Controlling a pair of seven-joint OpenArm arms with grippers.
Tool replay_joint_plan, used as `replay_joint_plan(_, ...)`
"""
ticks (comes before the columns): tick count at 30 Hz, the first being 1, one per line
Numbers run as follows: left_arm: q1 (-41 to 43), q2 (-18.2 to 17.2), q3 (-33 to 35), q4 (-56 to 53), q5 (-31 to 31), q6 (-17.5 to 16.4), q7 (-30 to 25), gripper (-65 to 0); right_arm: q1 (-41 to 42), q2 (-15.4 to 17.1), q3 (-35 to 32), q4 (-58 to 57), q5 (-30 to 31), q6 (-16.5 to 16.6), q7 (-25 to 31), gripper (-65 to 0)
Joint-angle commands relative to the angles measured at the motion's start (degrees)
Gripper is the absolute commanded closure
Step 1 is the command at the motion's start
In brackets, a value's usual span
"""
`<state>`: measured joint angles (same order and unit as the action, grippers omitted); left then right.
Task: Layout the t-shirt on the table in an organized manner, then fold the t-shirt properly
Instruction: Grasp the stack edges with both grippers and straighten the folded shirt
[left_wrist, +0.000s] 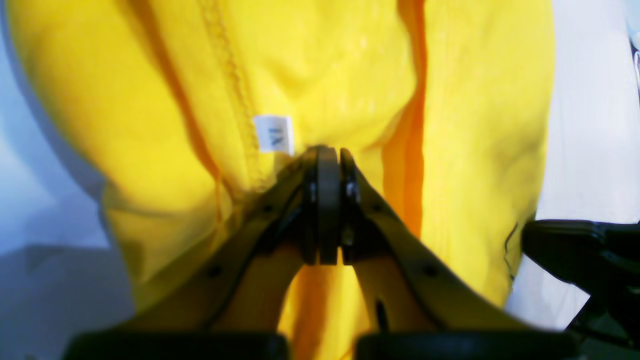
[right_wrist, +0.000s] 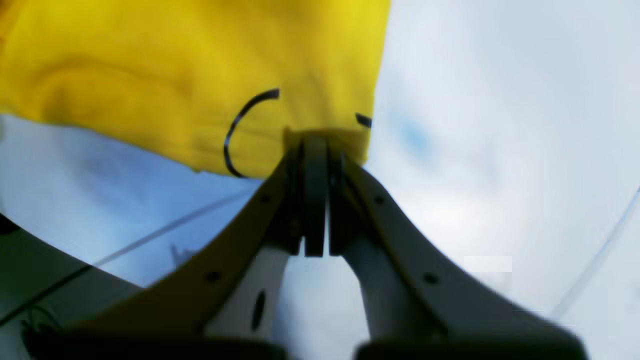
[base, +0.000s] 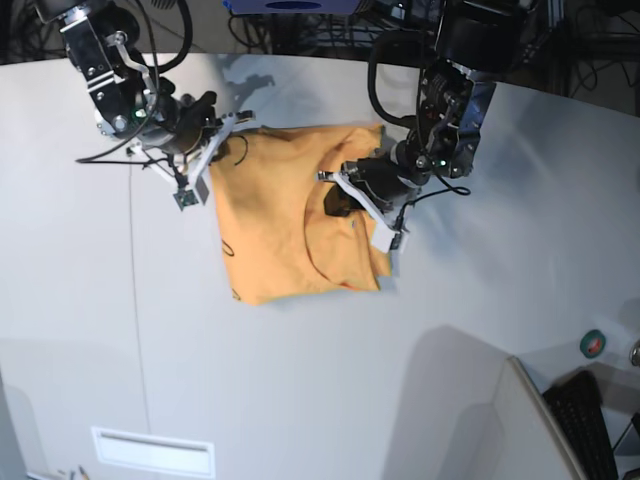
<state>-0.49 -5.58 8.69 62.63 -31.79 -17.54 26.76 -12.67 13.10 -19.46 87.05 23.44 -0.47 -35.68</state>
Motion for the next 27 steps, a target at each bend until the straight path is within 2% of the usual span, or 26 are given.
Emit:
replay_joint_plan(1, -0.7, -0.2, -0.2, 0.7, 0.2, 0.6, -0.1, 0.0, 0.6, 0.2, 0.2, 0.6, 0.3, 0.3, 1.3, 0.0)
replay_joint_plan(6, 0.1, -0.3, -0.2, 7.3, 0.0, 0.6, 0.1, 0.0, -1.2, 0.5, 0.4, 6.6, 0.3, 0.3, 1.4, 0.0)
replay_joint_plan(9, 1.3, -0.3, -1.3, 13.7, 0.0, 0.6, 3.2, 0.0, -1.9, 0.7, 0.5, 11.0, 0.3, 0.3, 1.3, 0.0)
replay_joint_plan(13, 4.0, 0.3, -8.7, 23.2, 0.0, 0.6, 9.4, 0.0, -1.6, 1.7, 0.5, 12.3, 0.3, 0.3, 1.3, 0.0)
replay_joint_plan(17, 5.4, 1.3, -16.9, 25.0, -0.1, 0.5, 12.2, 0.0, -1.6, 1.8, 0.5, 12.2, 0.3, 0.3, 1.5, 0.0)
replay_joint_plan(18, 5.4, 1.3, -18.4, 24.2, -0.1, 0.4, 12.6, -3.8, -1.5, 1.8, 0.5, 12.2, 0.3, 0.3, 1.5, 0.0)
replay_joint_plan(22, 5.5, 1.1, -19.5, 20.1, -0.1, 0.4, 12.8, -55.6, -1.4, 1.8, 0.5, 12.2, 0.3, 0.3, 1.5, 0.0)
replay_joint_plan(23, 5.5, 1.1, -19.4, 18.9, -0.1, 0.3, 12.8, -64.7, -1.4, 1.8, 0.5, 12.2, 0.3, 0.3, 1.5, 0.0)
replay_joint_plan(25, 5.0, 1.3, -19.4, 15.8, -0.1, -1.1, 12.8, -65.0, -1.4, 1.8, 0.5, 12.2, 0.3, 0.3, 1.5, 0.0)
replay_joint_plan(27, 4.6, 1.4, -19.5, 12.7, -0.1, -4.6, 12.7, -65.0, -1.4, 1.8, 0.5, 12.2, 0.3, 0.3, 1.5, 0.0)
